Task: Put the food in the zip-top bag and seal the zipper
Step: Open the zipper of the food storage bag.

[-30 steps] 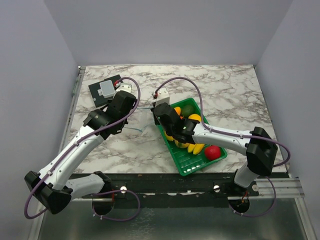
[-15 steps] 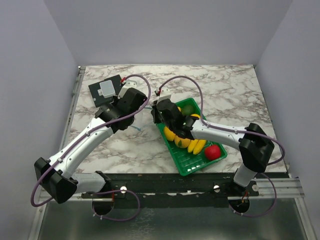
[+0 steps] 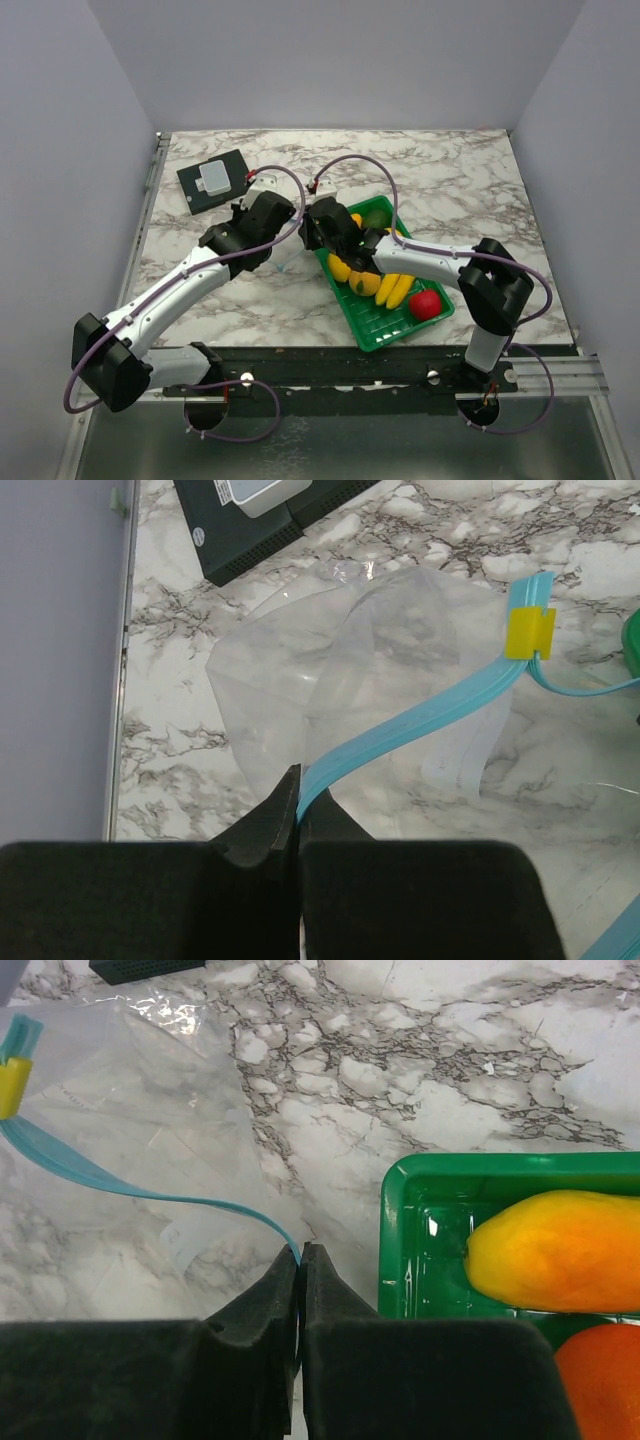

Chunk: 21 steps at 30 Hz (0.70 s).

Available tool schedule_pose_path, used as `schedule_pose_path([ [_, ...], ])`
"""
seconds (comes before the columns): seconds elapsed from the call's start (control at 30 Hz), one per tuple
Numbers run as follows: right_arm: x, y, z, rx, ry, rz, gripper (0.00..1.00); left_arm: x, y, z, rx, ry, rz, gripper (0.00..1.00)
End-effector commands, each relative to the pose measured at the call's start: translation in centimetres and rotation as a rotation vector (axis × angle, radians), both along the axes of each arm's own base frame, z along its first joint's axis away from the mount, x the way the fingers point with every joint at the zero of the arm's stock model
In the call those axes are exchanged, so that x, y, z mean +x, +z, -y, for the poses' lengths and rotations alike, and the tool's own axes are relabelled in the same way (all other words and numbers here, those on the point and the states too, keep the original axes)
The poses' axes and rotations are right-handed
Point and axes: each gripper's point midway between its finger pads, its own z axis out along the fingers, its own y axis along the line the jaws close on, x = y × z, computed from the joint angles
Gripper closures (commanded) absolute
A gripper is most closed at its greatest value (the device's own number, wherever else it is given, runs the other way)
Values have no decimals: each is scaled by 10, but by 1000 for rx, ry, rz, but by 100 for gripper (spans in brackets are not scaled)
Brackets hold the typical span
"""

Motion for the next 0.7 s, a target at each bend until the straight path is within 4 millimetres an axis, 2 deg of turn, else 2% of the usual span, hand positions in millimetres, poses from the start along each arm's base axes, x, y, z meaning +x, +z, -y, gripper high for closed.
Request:
schedule_pose_path([
  [0.0, -1, 7, -6, 40, 18, -14, 92, 1, 10, -1, -51, 8, 87, 100],
  [0.13, -5, 17, -11, 70, 50, -16, 89, -1, 10, 0, -82, -7, 106, 100],
  [0.23, -8, 26, -11, 89, 59, -11, 79, -1, 5, 4, -91, -26, 93, 100],
  [0.37, -15, 44, -5, 116, 76, 15, 72, -1, -2, 8, -92, -41, 69, 100],
  [0.47, -19, 58, 0, 132, 87, 35, 62, -1, -4, 10, -98, -50, 60, 100],
  [0.67, -28, 73, 7, 133, 109, 44, 53, 0, -12, 15, -103, -66, 34, 100],
])
